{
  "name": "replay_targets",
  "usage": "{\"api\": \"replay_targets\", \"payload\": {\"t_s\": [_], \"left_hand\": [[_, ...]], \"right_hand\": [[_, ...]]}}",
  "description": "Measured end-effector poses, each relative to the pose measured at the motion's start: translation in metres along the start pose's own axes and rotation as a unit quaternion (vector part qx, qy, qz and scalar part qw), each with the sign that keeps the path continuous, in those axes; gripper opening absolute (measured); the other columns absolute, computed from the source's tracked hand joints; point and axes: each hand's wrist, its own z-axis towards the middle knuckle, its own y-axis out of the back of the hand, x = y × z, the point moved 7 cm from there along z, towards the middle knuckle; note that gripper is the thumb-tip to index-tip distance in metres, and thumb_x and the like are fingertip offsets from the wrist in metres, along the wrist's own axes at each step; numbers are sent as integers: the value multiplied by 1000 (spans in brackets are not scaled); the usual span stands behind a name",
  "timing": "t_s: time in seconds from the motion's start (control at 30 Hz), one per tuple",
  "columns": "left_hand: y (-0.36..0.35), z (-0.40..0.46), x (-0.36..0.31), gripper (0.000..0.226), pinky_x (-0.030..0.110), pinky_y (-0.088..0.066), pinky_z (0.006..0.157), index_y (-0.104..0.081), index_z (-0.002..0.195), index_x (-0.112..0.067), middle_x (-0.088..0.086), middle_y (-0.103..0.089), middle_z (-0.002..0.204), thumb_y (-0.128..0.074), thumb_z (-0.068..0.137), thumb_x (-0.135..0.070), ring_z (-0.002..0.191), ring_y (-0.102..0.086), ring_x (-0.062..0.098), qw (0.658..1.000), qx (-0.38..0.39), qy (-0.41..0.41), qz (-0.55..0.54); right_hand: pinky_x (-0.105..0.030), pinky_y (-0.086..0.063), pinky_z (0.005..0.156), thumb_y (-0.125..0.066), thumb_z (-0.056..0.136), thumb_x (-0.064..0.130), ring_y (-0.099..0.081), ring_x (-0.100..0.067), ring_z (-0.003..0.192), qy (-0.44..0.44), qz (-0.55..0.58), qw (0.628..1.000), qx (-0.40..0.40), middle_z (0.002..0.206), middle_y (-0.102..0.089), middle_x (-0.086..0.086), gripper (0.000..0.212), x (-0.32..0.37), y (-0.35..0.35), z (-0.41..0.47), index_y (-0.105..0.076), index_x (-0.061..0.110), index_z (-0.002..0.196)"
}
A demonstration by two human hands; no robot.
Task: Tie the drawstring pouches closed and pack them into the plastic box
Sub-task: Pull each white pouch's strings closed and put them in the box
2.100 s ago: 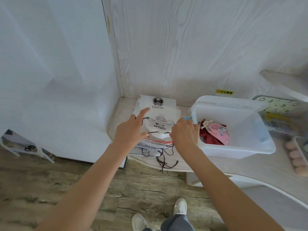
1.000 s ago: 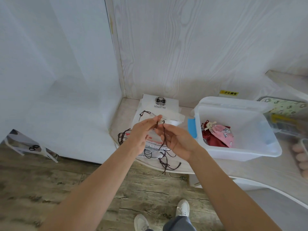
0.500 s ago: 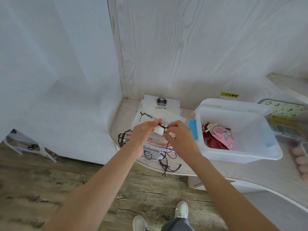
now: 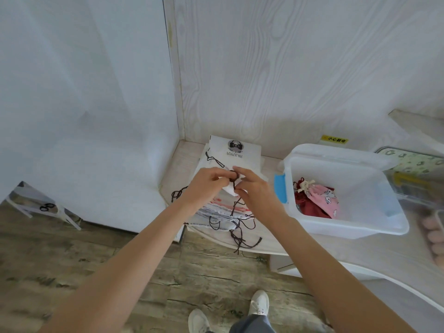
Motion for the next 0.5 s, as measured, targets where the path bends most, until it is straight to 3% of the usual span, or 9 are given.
{"api": "replay_targets", "payload": {"t_s": [0.1, 0.13, 0.2, 0.23, 0.27, 0.3, 0.37, 0.43, 0.5], "left_hand": [[9, 5, -7, 34, 11, -39, 71, -68, 110, -20, -2, -62, 107, -52, 85, -4, 84, -56, 14, 975, -38, -89, 202], [12, 6, -10, 34, 14, -39, 76, -66, 113, -20, -2, -59, 110, -51, 86, -5, 88, -55, 14, 947, -50, -113, 296], [13, 5, -14, 30, 28, -37, 88, -62, 116, -19, 0, -56, 113, -52, 90, -11, 101, -53, 17, 855, -76, -156, 489], [13, 4, -15, 24, 32, -36, 88, -63, 112, -18, 1, -57, 110, -54, 90, -14, 102, -53, 19, 808, -97, -177, 554], [17, 2, -17, 17, 33, -38, 86, -64, 105, -16, 3, -58, 104, -57, 89, -17, 99, -54, 21, 782, -123, -189, 581], [21, 0, -20, 13, 34, -39, 83, -65, 97, -14, 4, -58, 99, -61, 87, -20, 95, -55, 21, 783, -147, -196, 572], [24, -1, -20, 11, 34, -40, 82, -64, 88, -11, 4, -57, 98, -63, 85, -22, 93, -51, 20, 834, -142, -213, 489], [20, 0, -18, 8, 24, -38, 82, -58, 84, -15, 1, -57, 101, -60, 87, -21, 94, -48, 15, 904, -78, -212, 364], [11, -3, -19, 7, 12, -35, 70, -53, 85, -18, 0, -60, 96, -55, 91, -20, 84, -49, 1, 939, -21, -196, 283]], "right_hand": [[-38, -53, 80, -63, 83, 1, -68, -25, 86, -33, -1, 999, -5, 128, -59, -6, 11, -4, 1, 1, -73, -2, 79], [-35, -52, 82, -61, 85, 3, -68, -23, 89, -39, 0, 999, -8, 128, -59, -5, 13, -5, 2, 1, -73, -2, 82], [-25, -48, 85, -59, 88, 5, -66, -21, 95, -53, 3, 999, -14, 130, -57, -3, 16, -7, 4, 1, -73, -2, 87], [-22, -45, 85, -57, 89, 5, -65, -20, 98, -63, 7, 998, -16, 130, -57, -3, 17, -9, 4, 1, -72, -2, 89], [-20, -43, 85, -56, 90, 5, -63, -20, 101, -76, 14, 997, -19, 131, -56, -3, 17, -12, 5, 2, -72, -2, 90], [-18, -41, 85, -56, 90, 5, -62, -19, 103, -91, 24, 995, -22, 131, -55, -2, 18, -14, 5, 2, -72, -1, 92], [-14, -37, 84, -55, 91, 6, -60, -18, 106, -112, 40, 993, -28, 131, -55, -1, 18, -19, 5, 1, -72, 0, 93], [-10, -31, 83, -55, 91, 6, -59, -18, 107, -126, 44, 991, -25, 131, -55, -2, 18, -21, 3, 2, -71, 0, 94], [-6, -26, 81, -54, 91, 6, -58, -19, 108, -137, 52, 989, -27, 130, -56, -3, 18, -21, 2, 3, -71, 0, 96]]}}
